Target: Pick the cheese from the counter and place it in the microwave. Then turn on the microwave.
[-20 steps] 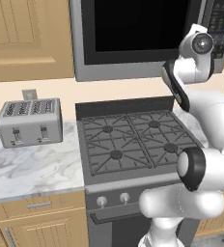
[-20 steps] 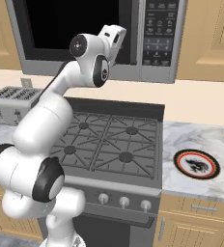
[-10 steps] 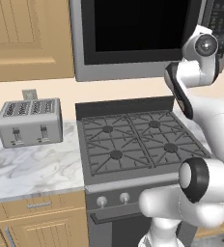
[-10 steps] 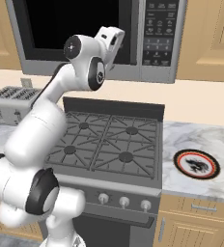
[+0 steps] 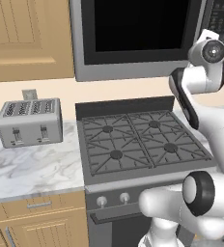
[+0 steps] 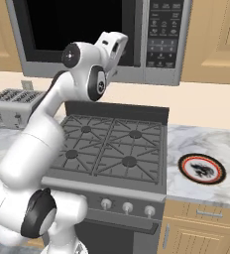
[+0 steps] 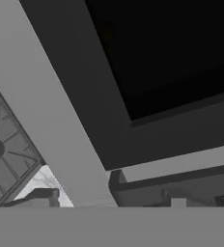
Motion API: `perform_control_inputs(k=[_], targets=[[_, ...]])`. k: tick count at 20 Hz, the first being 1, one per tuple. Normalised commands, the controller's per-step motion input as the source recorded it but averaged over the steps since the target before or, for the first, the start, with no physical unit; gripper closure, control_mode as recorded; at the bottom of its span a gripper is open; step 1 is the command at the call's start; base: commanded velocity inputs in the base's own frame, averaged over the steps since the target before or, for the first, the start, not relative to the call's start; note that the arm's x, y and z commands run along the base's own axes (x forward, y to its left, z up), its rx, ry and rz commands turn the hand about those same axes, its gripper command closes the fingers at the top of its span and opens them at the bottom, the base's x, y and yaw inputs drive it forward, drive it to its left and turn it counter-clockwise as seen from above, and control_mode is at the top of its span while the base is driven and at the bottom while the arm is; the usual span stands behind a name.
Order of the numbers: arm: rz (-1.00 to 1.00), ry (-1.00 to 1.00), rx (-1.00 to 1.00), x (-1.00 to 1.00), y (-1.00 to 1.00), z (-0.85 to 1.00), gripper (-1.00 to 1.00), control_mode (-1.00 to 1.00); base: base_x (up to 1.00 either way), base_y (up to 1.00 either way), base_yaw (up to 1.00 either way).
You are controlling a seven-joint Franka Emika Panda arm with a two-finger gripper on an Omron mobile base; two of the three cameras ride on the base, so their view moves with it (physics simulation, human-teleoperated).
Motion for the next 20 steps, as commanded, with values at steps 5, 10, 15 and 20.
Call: perform_control_inputs(k=[5, 10, 15, 20], targets=[[0.0, 0.0, 0.06, -0.26, -0.45, 0.0, 1.0, -1.0, 0.0, 0.0, 0.0], [0.03, 0.0, 0.11, -0.54, -0.61, 0.0, 1.0, -1.0, 0.0, 0.0, 0.0], [0.1, 0.0, 0.08, -0.25, -0.5, 0.0, 1.0, -1.0, 0.0, 0.0, 0.0], [0.12, 0.0, 0.11, -0.31, -0.54, -0.06, 1.0, -1.0, 0.0, 0.0, 0.0]])
